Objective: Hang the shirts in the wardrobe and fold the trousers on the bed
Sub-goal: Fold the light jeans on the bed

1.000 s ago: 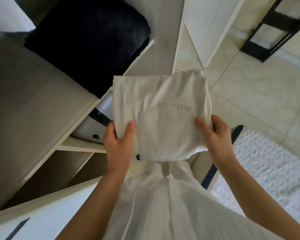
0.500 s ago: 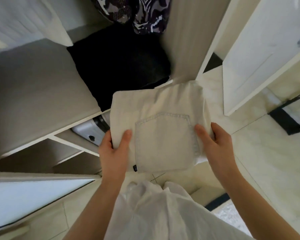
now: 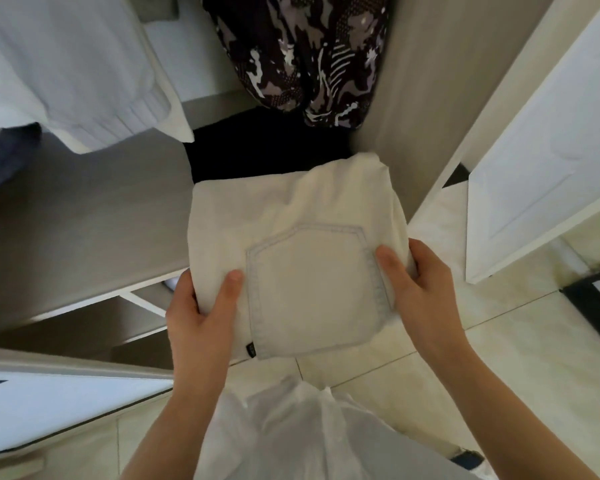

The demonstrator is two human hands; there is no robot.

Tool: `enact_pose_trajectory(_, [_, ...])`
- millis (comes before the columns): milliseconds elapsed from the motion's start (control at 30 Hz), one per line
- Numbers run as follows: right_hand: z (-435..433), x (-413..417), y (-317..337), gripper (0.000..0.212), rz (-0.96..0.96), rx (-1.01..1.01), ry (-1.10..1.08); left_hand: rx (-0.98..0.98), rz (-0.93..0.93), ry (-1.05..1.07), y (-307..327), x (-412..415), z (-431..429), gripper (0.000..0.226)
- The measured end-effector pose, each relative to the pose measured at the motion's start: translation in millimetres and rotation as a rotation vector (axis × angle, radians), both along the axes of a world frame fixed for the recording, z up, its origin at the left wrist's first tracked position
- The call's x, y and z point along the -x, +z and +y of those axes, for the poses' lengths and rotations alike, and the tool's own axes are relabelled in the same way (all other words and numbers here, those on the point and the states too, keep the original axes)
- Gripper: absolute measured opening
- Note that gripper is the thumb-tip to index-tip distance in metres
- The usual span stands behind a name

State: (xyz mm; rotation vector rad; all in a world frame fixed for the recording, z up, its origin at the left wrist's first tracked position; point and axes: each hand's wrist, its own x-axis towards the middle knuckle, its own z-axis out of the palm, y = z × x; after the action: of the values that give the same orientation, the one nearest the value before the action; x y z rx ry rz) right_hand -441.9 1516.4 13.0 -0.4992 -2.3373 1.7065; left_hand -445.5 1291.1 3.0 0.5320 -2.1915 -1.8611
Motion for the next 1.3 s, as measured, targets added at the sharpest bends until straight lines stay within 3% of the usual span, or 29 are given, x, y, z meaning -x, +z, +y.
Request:
enact_pose_trajectory(100, [-10,25,6,0.031,0.06,-0.094,0.006,0.107,0.091,-0.016,10,25,-5,0.048])
enact_pose_trajectory(267, [-21,69,13,0.045,0.216,-0.324,0.052,0.112,0.191,0.006,19,63,-9,0.076])
enact_pose_trajectory(467, [-25,113,14,0.039,0.317,-0.498,0.127,0.132,0.25,0.019,18,98,-7,0.047])
enact_pose_trajectory(700, [-31,177,28,0.036,0.488,-0.527,0.092,0.097,0.338,0.097,22,147,-9,0.035])
enact_pose_trajectory(800, [-29,206,15,0.036,0.447,-0.592,0.092,0.094,0.248,0.078,11,173,-10,0.045])
enact_pose_trajectory(933, [-30,223,-23,0.043,0.199,-0.737,0.148,0.2,0.001,-0.074,-19,184,-14,0.068])
enact_pose_trajectory(1100, [-30,216,-40,0.055,0.213,-0.796,0.087,0.245,0.053,-0.067,-34,172,-11,0.069])
enact_pose_trajectory(1300, [-29,215,-35,0.044,0.349,-0.925,0.033,0.422,0.227,-0.079,-42,169,-4,0.062])
